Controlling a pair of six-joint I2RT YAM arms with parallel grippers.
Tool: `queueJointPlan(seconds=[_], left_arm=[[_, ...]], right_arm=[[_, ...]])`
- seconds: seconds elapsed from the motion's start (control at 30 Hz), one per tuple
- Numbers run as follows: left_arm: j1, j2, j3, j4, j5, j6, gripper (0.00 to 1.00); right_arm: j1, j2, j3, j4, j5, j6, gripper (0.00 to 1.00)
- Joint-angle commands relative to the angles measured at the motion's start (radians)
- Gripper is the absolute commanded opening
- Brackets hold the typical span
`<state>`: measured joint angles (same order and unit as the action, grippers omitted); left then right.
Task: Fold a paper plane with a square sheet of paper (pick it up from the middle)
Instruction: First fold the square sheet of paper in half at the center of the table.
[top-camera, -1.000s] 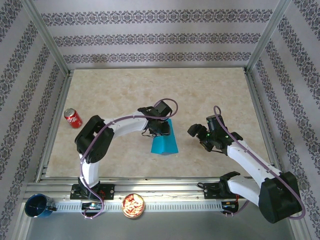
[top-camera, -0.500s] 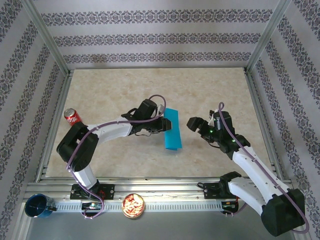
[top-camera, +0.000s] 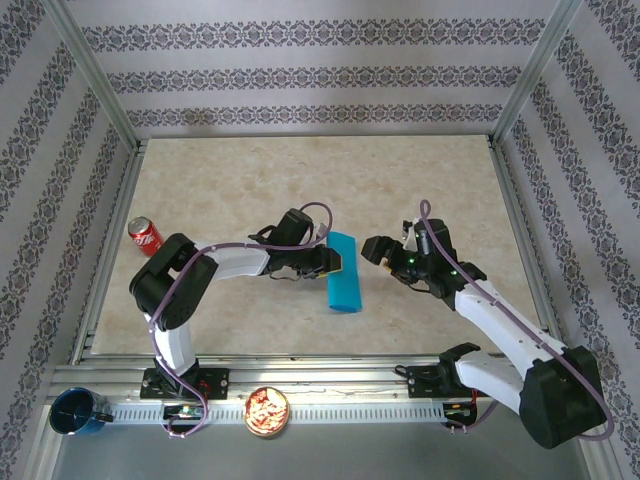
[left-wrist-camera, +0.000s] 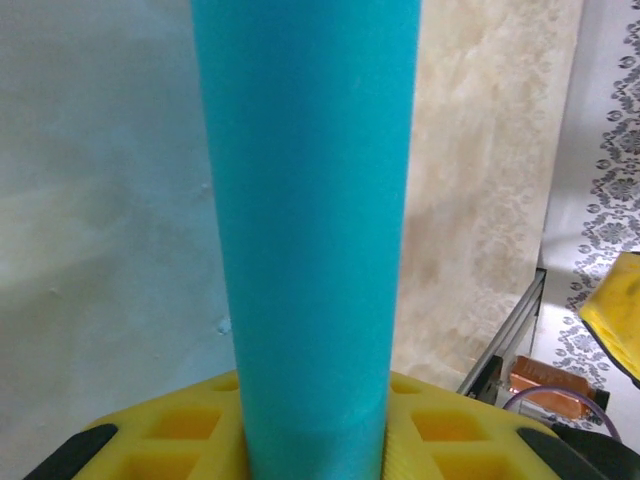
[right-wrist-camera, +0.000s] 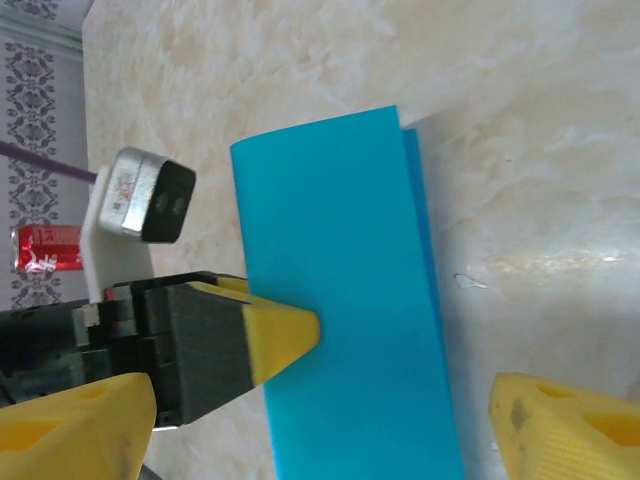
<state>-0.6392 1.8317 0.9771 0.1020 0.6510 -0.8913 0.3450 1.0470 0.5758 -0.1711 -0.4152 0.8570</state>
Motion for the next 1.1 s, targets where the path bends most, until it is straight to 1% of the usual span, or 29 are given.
queueJointPlan(seconds=[0.0, 0.13, 0.3, 0.47, 0.63, 0.87, 1.07], left_arm=[[0.015, 0.004, 0.006, -0.023, -0.014, 0.011, 0.31], [0.022, 0.007, -0.004, -0.032, -0.019, 0.018, 0.32], [0.036, 0.02, -0.014, -0.029, -0.016, 0.01, 0.32], [0.036, 0.032, -0.011, -0.05, -0.018, 0.017, 0.34], [0.036, 0.032, -0.008, -0.078, -0.027, 0.032, 0.4], [0.036, 0.023, 0.022, -0.173, -0.082, 0.076, 0.49], [0.036, -0.004, 0.024, -0.205, -0.1, 0.096, 0.57]], right_arm=[[0.014, 0.033, 0.007, 0.065, -0.043, 0.005, 0.85], [0.024, 0.066, 0.009, 0.077, -0.052, 0.006, 0.84], [0.052, 0.102, 0.029, 0.023, 0.014, -0.005, 0.84], [0.06, 0.146, 0.027, 0.034, 0.003, 0.018, 0.82], [0.06, 0.166, 0.024, 0.053, -0.014, 0.03, 0.81], [0.065, 0.189, 0.016, 0.072, -0.023, 0.046, 0.8], [0.072, 0.212, 0.024, 0.077, -0.028, 0.049, 0.79]])
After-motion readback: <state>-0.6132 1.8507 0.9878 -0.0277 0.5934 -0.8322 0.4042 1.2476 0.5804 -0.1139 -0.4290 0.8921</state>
